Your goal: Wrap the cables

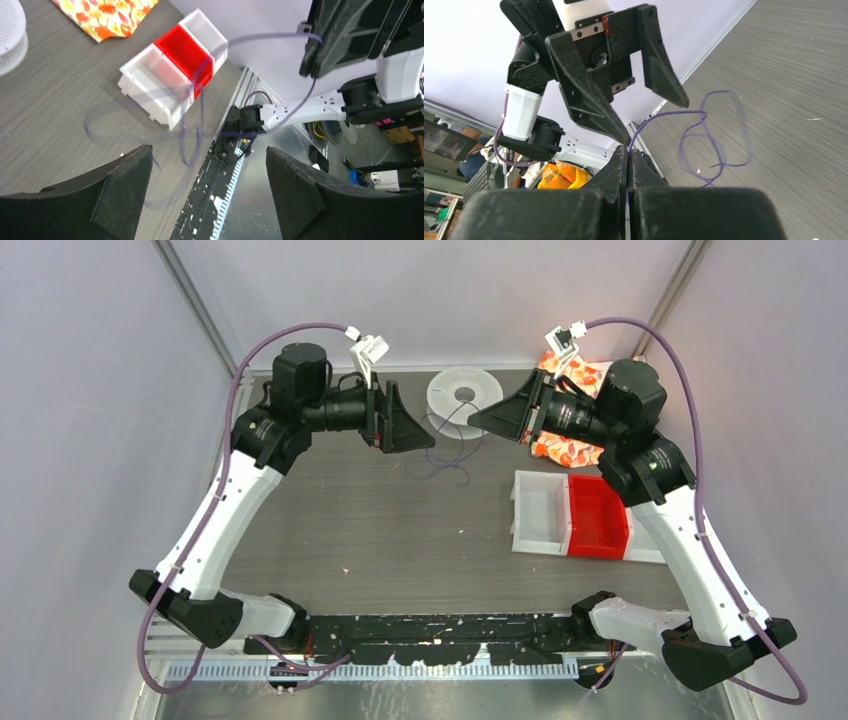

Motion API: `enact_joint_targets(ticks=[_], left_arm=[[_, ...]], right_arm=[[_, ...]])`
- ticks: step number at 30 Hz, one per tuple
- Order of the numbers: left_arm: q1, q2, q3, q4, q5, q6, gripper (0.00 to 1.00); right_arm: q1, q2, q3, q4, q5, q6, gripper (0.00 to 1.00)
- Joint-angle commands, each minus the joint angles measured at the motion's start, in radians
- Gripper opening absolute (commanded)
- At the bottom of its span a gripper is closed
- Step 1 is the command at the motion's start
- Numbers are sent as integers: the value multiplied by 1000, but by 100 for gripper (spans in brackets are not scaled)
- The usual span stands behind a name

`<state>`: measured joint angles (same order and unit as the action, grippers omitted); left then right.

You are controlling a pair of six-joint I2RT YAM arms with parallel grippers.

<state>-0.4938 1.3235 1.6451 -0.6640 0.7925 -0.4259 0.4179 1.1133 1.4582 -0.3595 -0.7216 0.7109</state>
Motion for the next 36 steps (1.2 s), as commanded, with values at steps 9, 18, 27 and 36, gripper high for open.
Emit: enact_joint_targets(ticks=[9,18,27,36], left_arm=[[-31,47,-1,189,-14,-56,66],[-36,77,15,225,-14,-50,64],[-36,64,72,9,-207,178,66],[-34,42,-51,19,-238,321,72]], right_arm=[[6,-5,-25,86,-49,38,1],[7,-6,-44,101,-59,54,1],[6,-6,-43,95,-57,53,1],[7,-10,-38,101,-58,65,0]])
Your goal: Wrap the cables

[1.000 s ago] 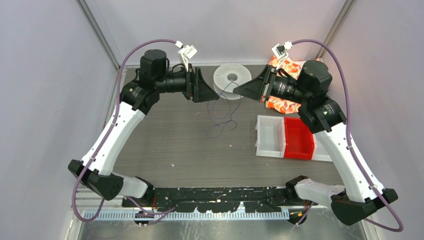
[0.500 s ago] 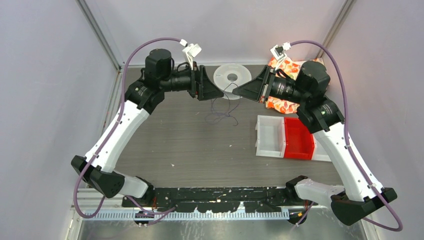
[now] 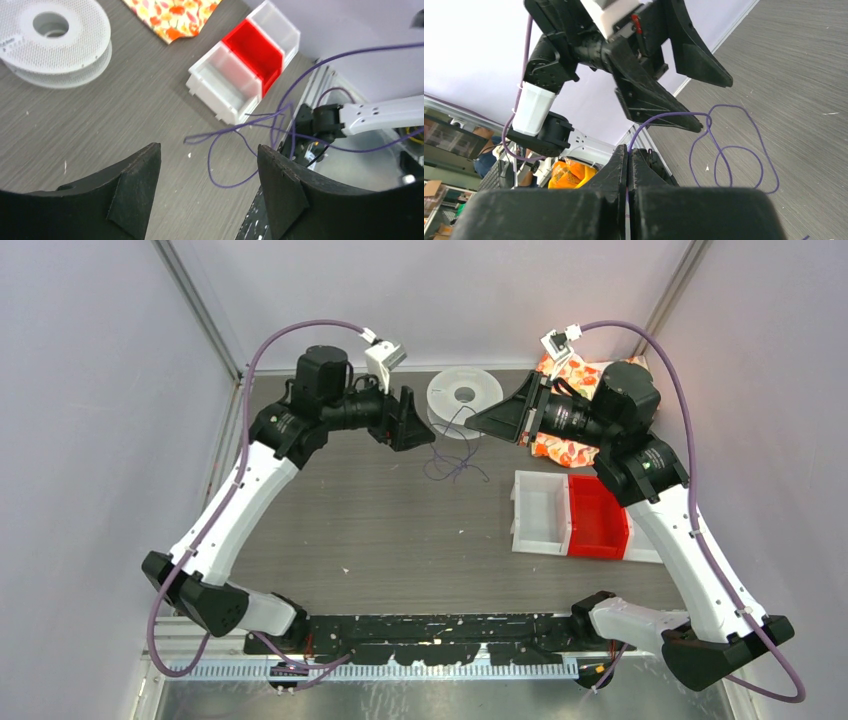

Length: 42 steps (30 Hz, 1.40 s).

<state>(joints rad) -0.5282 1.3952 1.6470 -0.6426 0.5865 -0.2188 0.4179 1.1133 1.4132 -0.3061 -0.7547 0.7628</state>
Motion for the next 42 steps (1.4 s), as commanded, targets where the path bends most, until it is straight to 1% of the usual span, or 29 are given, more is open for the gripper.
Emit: enact_joint_targets(ticks=[1,4,7,11,13,14,15,17,18,20,22,23,24,26,27,28,30,32,34,36,39,40,42], left_arm=[[0,-36,-75,19,-41,119,72],[1,-43,-121,64,-7,140,70],[1,-35,-156,121,-24,127,68],[0,-50,-237,288,-6,49,66],[0,-47,-262,364,23,-5,60],[0,-38,-264,380,35,-24,53],[0,-28,-257,379,42,-34,41],[0,-8,-223,330,26,-28,12],[0,-3,-203,287,2,-11,2],[0,-9,-157,199,-83,20,1],[0,-45,-124,123,-198,57,1],[0,-69,-113,104,-313,65,1],[1,-94,-105,94,-395,72,1],[5,-145,-90,85,-519,93,0],[10,-166,-79,80,-559,99,0],[14,-187,-65,75,-576,105,1],[17,-216,-17,64,-622,110,0],[18,-239,22,63,-627,99,0],[19,-259,53,72,-600,80,0],[19,-271,74,82,-556,55,0],[19,-281,86,107,-487,6,0],[18,-283,86,114,-467,-6,1],[18,-283,90,119,-448,-27,1]], right_arm=[[6,-11,6,50,-29,15,0],[6,-8,8,50,-36,19,1],[6,-9,4,55,-35,25,1],[6,-7,0,71,-31,37,1],[6,-9,-2,72,-25,39,1],[6,-8,-3,72,-23,39,1],[6,-8,-3,68,-20,38,1],[6,-9,2,34,-4,13,1],[6,-8,13,-11,26,-16,1],[6,-4,60,-187,158,-145,1],[4,2,101,-351,345,-238,1],[4,5,114,-417,460,-261,1],[5,9,123,-473,562,-283,1],[5,17,128,-552,730,-310,1],[4,19,124,-582,822,-313,0],[5,20,112,-603,890,-317,0],[4,22,83,-612,976,-312,1],[5,29,48,-601,999,-296,1],[4,43,13,-577,970,-271,2],[5,60,-15,-554,930,-253,10],[5,85,-47,-529,887,-227,32],[5,91,-53,-525,880,-219,37],[4,100,-64,-515,861,-211,40]])
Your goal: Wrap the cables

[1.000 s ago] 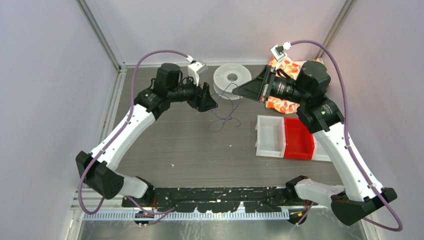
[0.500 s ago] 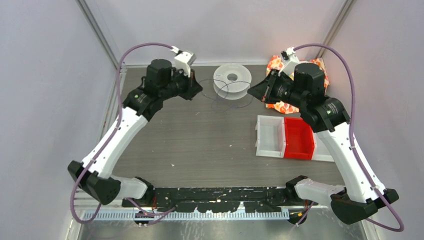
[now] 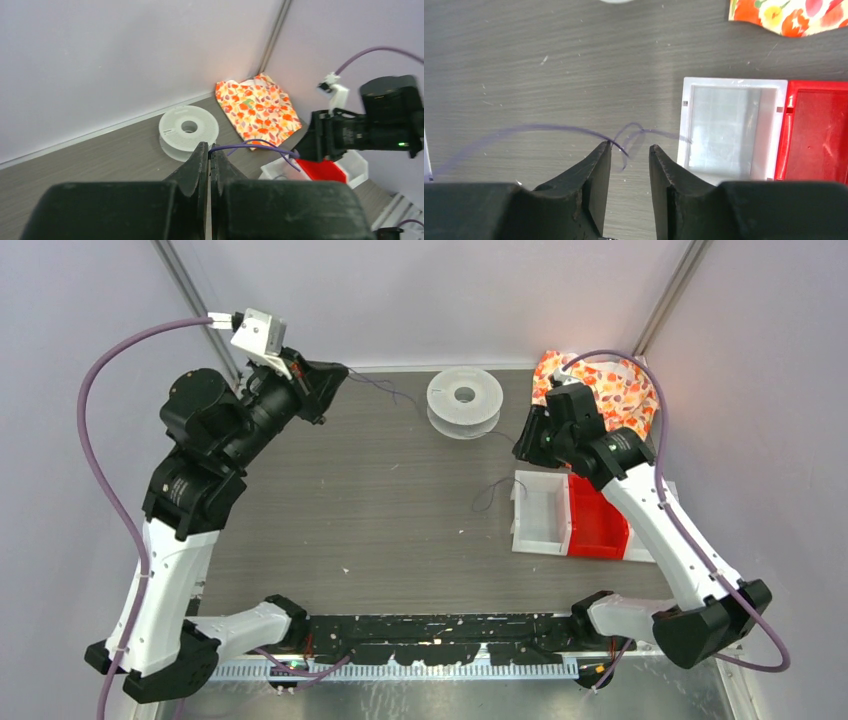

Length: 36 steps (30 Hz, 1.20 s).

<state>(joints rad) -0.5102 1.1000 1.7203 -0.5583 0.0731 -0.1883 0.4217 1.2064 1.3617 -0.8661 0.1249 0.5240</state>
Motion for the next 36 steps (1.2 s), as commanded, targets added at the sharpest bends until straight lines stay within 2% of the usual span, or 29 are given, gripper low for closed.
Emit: enact_joint_targets(ticks=[1,5,9,12,16,20,28,32,36], left_arm=[[1,12,18,37,69,-65,1],[0,4,47,40,53,-79,0],[1,-4,86,61,61,-104,1],[0,4,109,55,75,-120,0],[0,0,99,62,69,-135,1],[0,1,111,62,73,-150,0],[0,50,125,-3,98,-188,1],[-1,142,112,-91,209,-248,1],[-1,201,95,-163,289,-225,1]], right_arm=[[0,7,-21,54,-26,31,43],[1,17,-53,43,10,35,56],[1,46,-67,-5,50,51,64],[0,30,-75,27,-45,55,70],[9,-23,-135,174,-233,98,77],[47,-28,-192,265,-302,153,79],[70,-45,-136,229,-230,137,81],[70,-96,-99,253,-218,140,81],[70,-169,-70,288,-205,131,81]])
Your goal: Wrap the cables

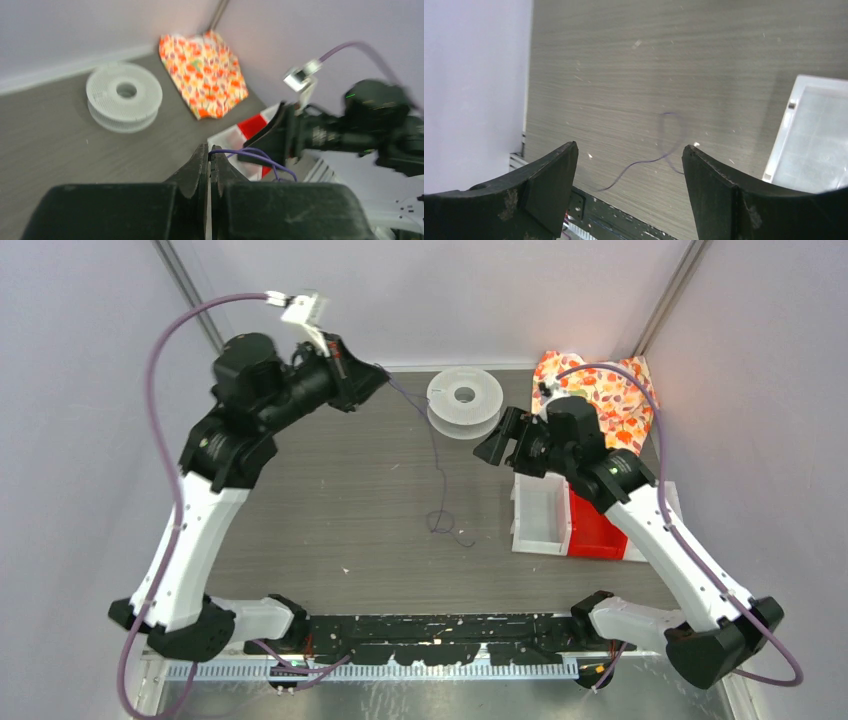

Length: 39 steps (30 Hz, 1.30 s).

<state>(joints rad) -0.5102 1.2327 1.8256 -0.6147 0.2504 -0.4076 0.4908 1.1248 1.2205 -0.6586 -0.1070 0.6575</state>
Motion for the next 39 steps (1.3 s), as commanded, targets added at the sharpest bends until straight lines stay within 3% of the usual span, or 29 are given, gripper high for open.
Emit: enact_joint_targets(ticks=[1,5,10,20,23,24,29,33,34,36,38,39], left_arm=[[-1,84,-5,-146,125,11,1],[-20,146,17,-252,140,63,1],[-67,162,-11,-232,116,51,1],[-108,243,74,-359,163,127,1],[-109,255,90,-382,167,134,1],[-108,258,95,-387,169,137,1],[-109,260,104,-395,186,146,1],[-109,253,91,-391,181,160,0],[-108,254,90,-391,171,162,4],[-109,257,93,-398,142,161,38],[-109,257,87,-395,136,158,59],[-109,255,79,-387,135,151,65]], right_arm=[[1,-105,78,89,26,-8,81],[1,-145,98,151,-72,-32,80],[16,-96,186,170,-203,-39,75],[166,115,351,90,-255,-187,73],[192,154,370,80,-266,-197,69],[198,164,370,81,-264,-197,65],[200,171,348,85,-230,-186,20],[200,131,321,80,-132,-188,1],[201,115,309,82,-105,-188,1],[200,62,275,101,-39,-181,1],[200,13,232,151,8,-168,1],[201,-7,210,176,19,-162,0]])
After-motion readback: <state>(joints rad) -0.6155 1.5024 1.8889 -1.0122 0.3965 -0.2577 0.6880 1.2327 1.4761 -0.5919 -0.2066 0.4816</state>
